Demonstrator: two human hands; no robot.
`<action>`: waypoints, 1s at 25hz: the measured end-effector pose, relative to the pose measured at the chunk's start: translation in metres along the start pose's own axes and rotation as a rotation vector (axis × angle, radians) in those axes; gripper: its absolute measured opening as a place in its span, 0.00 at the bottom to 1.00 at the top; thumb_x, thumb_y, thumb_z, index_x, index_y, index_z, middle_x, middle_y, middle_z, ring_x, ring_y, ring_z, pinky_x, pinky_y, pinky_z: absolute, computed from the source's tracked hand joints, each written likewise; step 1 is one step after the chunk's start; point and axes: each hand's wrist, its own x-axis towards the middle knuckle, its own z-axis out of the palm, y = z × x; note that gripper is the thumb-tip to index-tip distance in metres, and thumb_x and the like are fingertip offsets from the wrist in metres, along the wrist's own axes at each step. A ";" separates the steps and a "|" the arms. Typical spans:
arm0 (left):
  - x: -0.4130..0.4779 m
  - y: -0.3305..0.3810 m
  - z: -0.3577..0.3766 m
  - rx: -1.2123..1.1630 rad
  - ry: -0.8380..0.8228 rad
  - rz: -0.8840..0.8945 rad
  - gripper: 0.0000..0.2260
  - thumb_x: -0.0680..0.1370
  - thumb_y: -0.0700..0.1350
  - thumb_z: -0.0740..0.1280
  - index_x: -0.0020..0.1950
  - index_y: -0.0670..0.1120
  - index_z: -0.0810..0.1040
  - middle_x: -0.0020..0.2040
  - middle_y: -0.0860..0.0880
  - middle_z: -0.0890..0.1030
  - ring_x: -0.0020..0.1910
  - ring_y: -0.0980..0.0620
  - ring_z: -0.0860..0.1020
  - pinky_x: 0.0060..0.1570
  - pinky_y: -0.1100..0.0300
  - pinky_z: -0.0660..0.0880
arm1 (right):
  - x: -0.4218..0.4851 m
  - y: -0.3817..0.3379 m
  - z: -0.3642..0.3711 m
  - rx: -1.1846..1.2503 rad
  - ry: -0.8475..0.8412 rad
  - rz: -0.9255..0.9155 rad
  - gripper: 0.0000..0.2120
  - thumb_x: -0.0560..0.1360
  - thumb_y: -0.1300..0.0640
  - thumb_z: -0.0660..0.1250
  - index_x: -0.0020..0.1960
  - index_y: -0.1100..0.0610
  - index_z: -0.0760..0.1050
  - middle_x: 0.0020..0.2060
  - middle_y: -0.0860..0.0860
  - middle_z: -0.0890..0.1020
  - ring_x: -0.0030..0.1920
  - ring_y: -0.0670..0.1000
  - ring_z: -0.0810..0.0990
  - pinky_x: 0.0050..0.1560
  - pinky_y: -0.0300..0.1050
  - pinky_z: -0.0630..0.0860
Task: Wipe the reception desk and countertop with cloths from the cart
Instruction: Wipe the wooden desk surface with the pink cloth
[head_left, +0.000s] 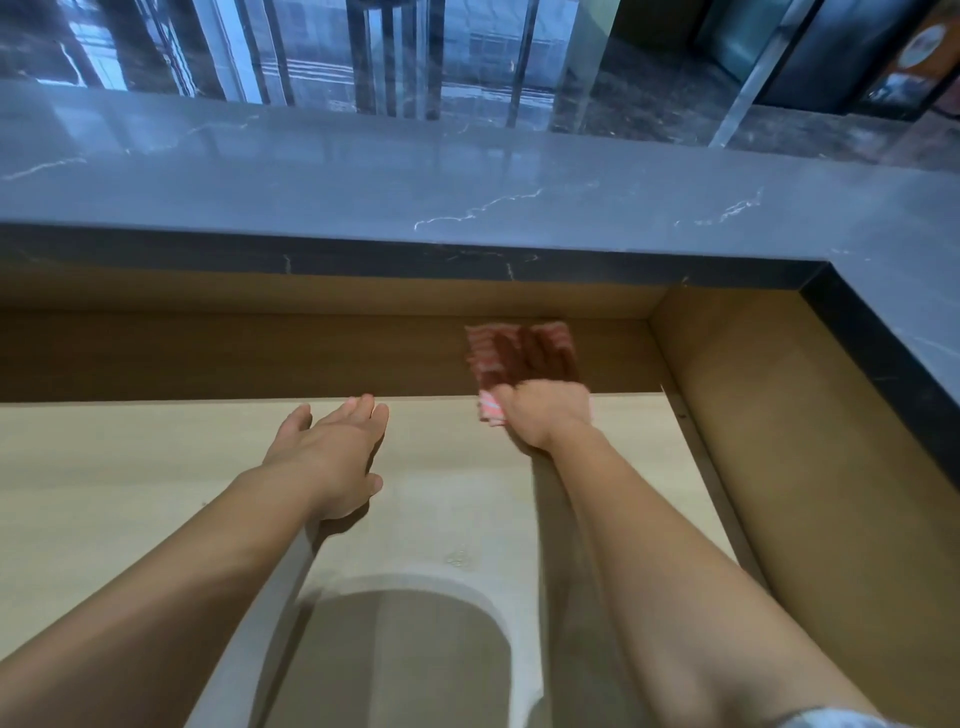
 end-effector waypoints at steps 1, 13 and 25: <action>0.000 0.000 0.000 -0.008 0.004 0.000 0.33 0.81 0.53 0.59 0.79 0.51 0.43 0.79 0.53 0.42 0.78 0.56 0.44 0.75 0.49 0.42 | -0.004 0.022 -0.003 -0.018 -0.005 0.084 0.30 0.81 0.40 0.42 0.71 0.51 0.71 0.71 0.54 0.71 0.71 0.57 0.68 0.69 0.51 0.60; 0.000 0.002 0.000 -0.001 -0.013 0.008 0.32 0.81 0.52 0.58 0.79 0.50 0.42 0.79 0.53 0.41 0.78 0.56 0.43 0.75 0.50 0.42 | -0.052 -0.042 0.028 -0.024 0.189 0.172 0.24 0.82 0.45 0.44 0.75 0.52 0.59 0.74 0.58 0.62 0.76 0.60 0.53 0.75 0.59 0.43; 0.002 0.010 0.001 0.035 -0.040 -0.054 0.32 0.81 0.50 0.57 0.79 0.49 0.41 0.79 0.51 0.41 0.78 0.55 0.43 0.75 0.49 0.41 | -0.070 0.030 0.029 -0.073 0.200 -0.038 0.28 0.81 0.41 0.41 0.79 0.48 0.48 0.79 0.53 0.53 0.78 0.53 0.47 0.76 0.54 0.45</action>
